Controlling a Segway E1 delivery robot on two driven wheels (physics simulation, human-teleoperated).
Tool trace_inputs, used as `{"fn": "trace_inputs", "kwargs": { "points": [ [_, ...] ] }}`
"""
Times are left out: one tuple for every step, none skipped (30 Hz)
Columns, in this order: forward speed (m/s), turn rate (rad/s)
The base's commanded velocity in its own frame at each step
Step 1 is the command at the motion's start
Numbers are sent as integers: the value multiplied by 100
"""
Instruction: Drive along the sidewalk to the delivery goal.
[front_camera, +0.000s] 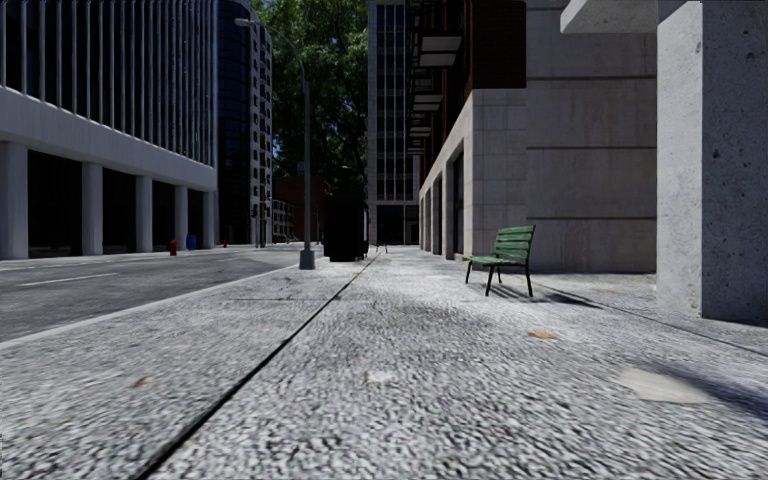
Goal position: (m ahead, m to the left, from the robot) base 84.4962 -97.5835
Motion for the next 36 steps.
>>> {"fn": "trace_inputs", "kwargs": {
  "points": [
    [200, 0],
    [200, 0],
    [200, 0],
    [200, 0],
    [200, 0],
    [200, 0],
    [200, 0],
    [200, 0],
    [200, 0],
    [200, 0],
    [200, 0],
    [200, 0],
    [200, 0],
    [200, 0],
    [200, 0],
    [200, 0],
    [200, 0],
    [200, 0],
    [200, 0],
    [200, 0],
    [200, 0],
    [200, 0],
    [200, 0],
    [200, 0],
    [200, 0],
    [200, 0],
    [200, 0],
    [200, 0],
    [200, 0],
    [200, 0],
    [200, 0],
    [200, 0],
    [200, 0],
    [200, 0],
    [200, 0],
    [200, 0]
  ]
}}
